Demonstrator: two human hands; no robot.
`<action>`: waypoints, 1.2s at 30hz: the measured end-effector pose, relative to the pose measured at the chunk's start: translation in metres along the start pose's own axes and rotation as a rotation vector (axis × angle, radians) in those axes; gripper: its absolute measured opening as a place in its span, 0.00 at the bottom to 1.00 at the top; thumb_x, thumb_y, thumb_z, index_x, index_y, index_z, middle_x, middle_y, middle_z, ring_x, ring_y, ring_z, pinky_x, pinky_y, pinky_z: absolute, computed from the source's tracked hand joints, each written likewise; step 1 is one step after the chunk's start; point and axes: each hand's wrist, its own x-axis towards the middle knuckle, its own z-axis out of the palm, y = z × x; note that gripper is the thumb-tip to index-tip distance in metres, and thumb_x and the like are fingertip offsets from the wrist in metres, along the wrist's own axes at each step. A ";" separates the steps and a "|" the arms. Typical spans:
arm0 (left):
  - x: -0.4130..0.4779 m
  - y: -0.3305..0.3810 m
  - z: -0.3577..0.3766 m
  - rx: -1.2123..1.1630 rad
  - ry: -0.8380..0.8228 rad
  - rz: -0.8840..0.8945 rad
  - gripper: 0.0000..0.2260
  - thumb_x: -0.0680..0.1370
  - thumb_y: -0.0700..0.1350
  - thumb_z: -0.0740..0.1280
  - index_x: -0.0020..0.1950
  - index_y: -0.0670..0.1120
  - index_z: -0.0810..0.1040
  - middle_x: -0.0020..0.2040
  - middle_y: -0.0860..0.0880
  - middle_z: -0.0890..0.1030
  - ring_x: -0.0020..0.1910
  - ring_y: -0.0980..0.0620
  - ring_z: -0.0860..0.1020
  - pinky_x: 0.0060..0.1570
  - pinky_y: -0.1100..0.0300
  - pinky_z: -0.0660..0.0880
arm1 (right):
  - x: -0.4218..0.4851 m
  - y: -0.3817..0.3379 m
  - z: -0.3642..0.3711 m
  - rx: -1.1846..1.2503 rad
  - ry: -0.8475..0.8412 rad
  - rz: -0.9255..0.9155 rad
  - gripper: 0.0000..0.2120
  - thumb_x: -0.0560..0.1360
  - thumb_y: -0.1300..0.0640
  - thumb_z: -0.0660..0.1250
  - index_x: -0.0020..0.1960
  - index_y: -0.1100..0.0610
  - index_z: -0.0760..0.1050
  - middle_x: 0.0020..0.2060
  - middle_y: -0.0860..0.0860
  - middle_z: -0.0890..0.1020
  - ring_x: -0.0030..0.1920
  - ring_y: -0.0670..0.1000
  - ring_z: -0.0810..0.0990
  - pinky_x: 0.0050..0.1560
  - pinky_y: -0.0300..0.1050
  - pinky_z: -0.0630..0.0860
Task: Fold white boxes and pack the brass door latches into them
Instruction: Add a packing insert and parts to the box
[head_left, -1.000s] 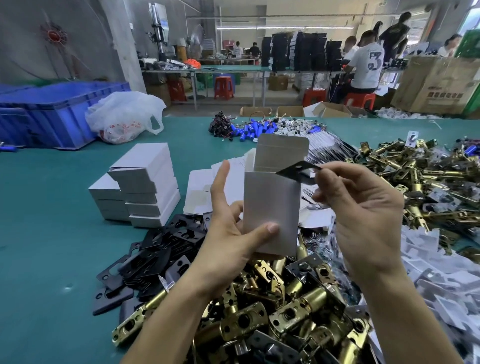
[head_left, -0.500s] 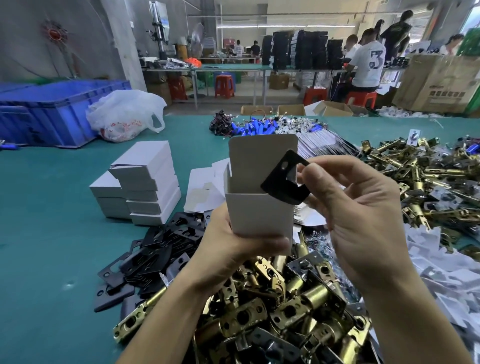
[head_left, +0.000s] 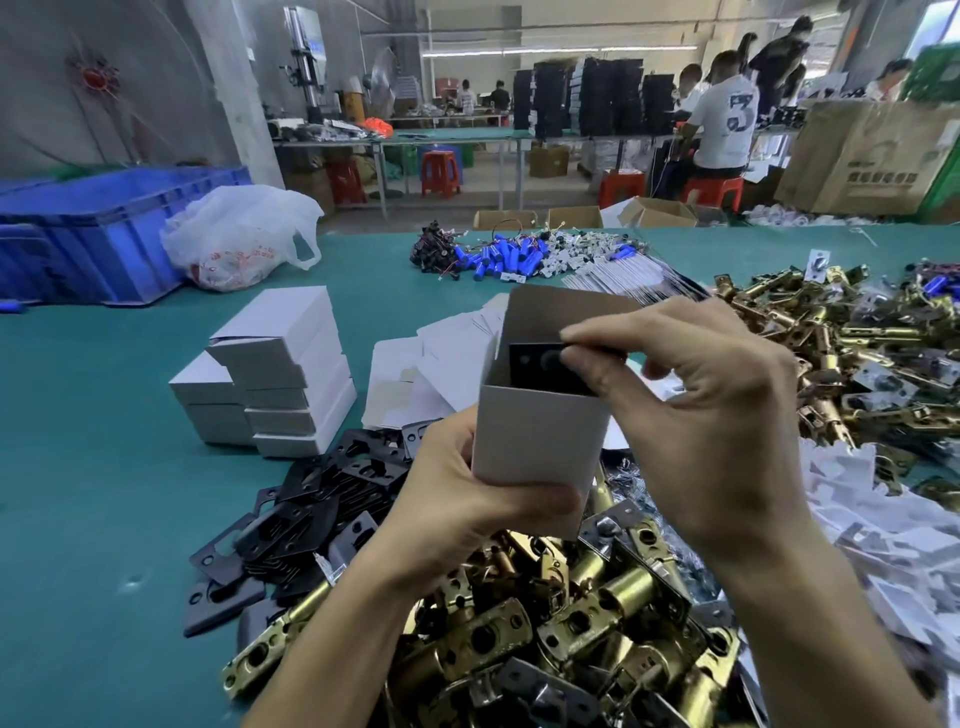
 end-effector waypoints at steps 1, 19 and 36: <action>0.000 0.000 -0.001 -0.019 0.018 0.005 0.20 0.63 0.36 0.80 0.51 0.51 0.85 0.44 0.48 0.86 0.43 0.52 0.85 0.38 0.56 0.82 | 0.000 -0.003 0.000 0.011 -0.004 0.002 0.04 0.73 0.57 0.75 0.48 0.52 0.85 0.41 0.47 0.82 0.44 0.51 0.76 0.43 0.41 0.71; 0.000 0.001 0.000 -0.004 0.006 -0.062 0.20 0.63 0.39 0.81 0.53 0.52 0.84 0.47 0.45 0.86 0.46 0.49 0.86 0.40 0.53 0.83 | 0.002 -0.006 0.008 0.302 -0.065 0.423 0.05 0.75 0.55 0.71 0.41 0.49 0.82 0.43 0.45 0.78 0.35 0.42 0.73 0.38 0.31 0.69; 0.001 -0.001 -0.002 -0.055 0.073 -0.055 0.22 0.59 0.41 0.82 0.52 0.50 0.85 0.48 0.43 0.87 0.46 0.48 0.86 0.41 0.55 0.82 | -0.003 0.000 0.007 0.230 -0.051 0.358 0.07 0.76 0.53 0.71 0.48 0.41 0.78 0.51 0.43 0.77 0.49 0.43 0.79 0.39 0.30 0.74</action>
